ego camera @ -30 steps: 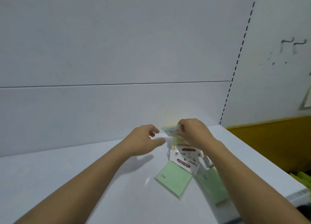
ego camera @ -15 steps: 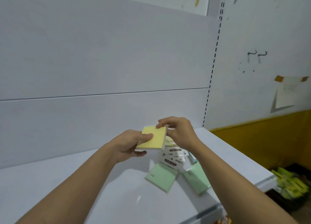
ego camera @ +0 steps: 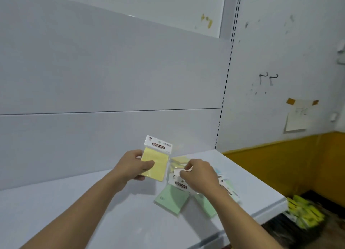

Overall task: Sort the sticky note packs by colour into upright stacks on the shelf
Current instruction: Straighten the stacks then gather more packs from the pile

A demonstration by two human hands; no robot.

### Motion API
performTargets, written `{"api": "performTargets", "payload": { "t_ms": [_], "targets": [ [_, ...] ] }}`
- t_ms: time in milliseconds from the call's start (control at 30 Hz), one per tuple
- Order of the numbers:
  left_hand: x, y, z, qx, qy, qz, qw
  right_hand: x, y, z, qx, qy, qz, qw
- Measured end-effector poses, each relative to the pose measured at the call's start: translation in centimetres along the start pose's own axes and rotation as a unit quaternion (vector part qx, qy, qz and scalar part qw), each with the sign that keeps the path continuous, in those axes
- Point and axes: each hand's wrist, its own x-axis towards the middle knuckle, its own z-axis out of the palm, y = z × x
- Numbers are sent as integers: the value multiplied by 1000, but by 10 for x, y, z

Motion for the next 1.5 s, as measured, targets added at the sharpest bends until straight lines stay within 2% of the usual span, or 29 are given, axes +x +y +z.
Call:
{"api": "performTargets", "payload": {
  "t_ms": [200, 367, 533, 667, 767, 833, 1000, 1167, 1500],
  "targets": [
    [-10, -23, 9, 4, 3, 40, 999, -30, 4, 23, -57, -99, 54, 992],
    [-19, -29, 10, 0, -13, 59, 998, -37, -8, 45, -107, -51, 49, 992],
    [-27, -44, -6, 0, 36, 69, 997, -34, -15, 61, -91, -57, 45, 993],
    [-32, -56, -24, 8, 51, 49, 997, -24, -19, 63, -6, -87, 59, 994],
    [-37, -59, -35, 2, 69, 52, 996, -14, -21, 62, 101, -125, 101, 982],
    [-43, -59, -43, -2, 79, 58, 995, -9, -21, 63, 133, -133, 106, 976],
    [-64, -57, -74, -5, 103, 53, 993, 7, -32, 63, 197, -133, 37, 971],
    [-86, -62, -114, -2, 156, 37, 987, 10, -77, 67, 279, -57, -35, 958],
    [-157, -73, -199, 21, 306, 9, 952, -9, -179, 92, 402, -134, -168, 890]
  ]
}}
